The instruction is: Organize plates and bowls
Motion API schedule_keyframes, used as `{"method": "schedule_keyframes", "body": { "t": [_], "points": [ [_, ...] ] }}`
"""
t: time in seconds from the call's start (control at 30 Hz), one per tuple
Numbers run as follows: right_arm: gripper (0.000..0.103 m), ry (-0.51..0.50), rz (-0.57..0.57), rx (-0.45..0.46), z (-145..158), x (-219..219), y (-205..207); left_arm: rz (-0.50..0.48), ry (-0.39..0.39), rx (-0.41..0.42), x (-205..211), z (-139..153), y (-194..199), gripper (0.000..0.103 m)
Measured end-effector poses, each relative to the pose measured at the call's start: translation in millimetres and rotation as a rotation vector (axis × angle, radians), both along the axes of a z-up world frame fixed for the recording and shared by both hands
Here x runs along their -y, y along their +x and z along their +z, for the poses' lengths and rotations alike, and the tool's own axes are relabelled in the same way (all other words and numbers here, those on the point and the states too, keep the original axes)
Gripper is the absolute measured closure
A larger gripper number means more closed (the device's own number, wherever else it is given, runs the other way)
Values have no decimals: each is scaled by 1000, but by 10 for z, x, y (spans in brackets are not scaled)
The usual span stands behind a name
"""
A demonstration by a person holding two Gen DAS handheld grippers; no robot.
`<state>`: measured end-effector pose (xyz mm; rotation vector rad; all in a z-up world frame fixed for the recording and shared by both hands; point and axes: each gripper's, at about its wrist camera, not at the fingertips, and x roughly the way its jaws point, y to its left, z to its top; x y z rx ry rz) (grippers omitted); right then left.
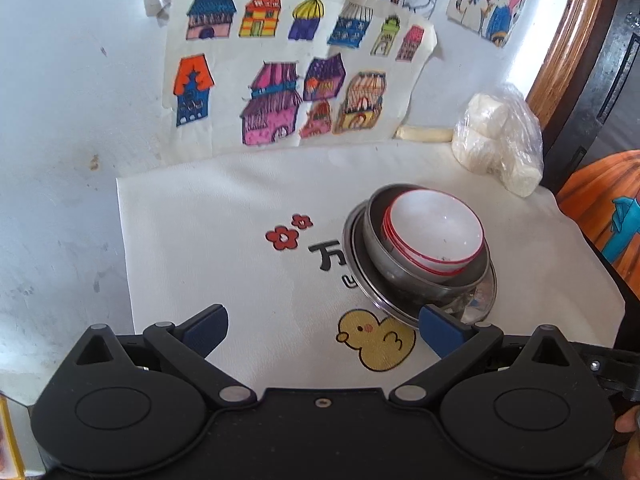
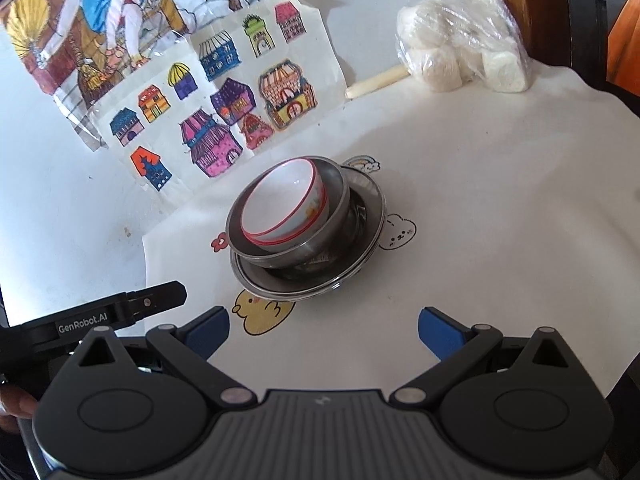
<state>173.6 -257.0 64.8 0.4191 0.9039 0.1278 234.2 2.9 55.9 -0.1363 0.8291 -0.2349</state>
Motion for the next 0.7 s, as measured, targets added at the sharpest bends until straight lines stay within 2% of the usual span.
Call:
{"method": "schedule_keyframes", "body": {
  "t": [0.13, 0.27, 0.57, 0.7],
  "points": [
    [0, 15, -15, 65, -52, 2, -114, 19, 52, 90, 34, -42, -102, 1],
    [0, -18, -26, 124, -62, -49, -195, 10, 70, 150, 67, -47, -198, 1],
    [0, -157, -89, 316, -24, -198, -419, 3, 59, 184, 98, -68, -258, 1],
    [0, -228, -120, 390, -22, -262, -478, 14, 65, 224, 83, -56, -291, 1]
  ]
}}
